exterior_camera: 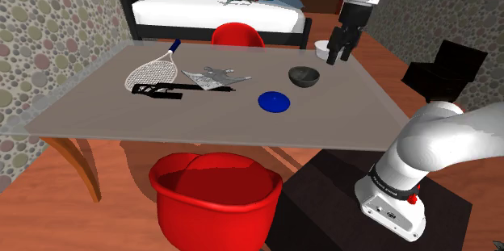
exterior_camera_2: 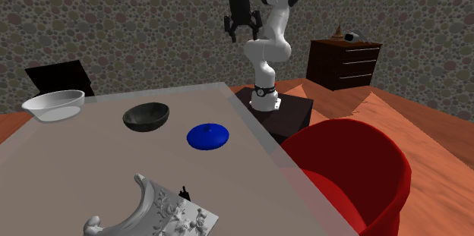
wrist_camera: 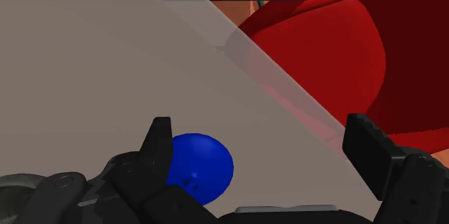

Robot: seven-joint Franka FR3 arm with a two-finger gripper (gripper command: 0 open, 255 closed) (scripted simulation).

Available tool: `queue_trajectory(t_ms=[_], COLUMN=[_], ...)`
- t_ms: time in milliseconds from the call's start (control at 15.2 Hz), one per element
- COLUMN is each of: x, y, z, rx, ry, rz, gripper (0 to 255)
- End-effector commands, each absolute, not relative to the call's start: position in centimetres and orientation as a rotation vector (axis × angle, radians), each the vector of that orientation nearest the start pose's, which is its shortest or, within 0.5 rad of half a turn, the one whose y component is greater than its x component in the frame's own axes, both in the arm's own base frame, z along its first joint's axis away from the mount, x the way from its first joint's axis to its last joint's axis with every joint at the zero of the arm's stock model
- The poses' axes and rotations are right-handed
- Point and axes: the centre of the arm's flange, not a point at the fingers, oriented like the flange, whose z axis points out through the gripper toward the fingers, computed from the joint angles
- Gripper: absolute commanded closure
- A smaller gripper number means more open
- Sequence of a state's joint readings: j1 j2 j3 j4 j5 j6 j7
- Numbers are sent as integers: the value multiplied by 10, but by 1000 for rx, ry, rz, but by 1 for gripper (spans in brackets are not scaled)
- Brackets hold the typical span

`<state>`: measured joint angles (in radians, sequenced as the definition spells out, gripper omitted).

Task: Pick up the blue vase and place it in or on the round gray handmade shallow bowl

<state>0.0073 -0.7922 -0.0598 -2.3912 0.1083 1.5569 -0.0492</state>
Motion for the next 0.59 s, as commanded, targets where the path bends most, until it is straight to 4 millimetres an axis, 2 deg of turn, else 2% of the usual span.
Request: queue_trajectory(t_ms=[0,528], x=[303,377], y=[-9,-2], z=[575,503], rx=[-2989,-3059], ry=[-22,-54], rz=[55,45], gripper=[0,0])
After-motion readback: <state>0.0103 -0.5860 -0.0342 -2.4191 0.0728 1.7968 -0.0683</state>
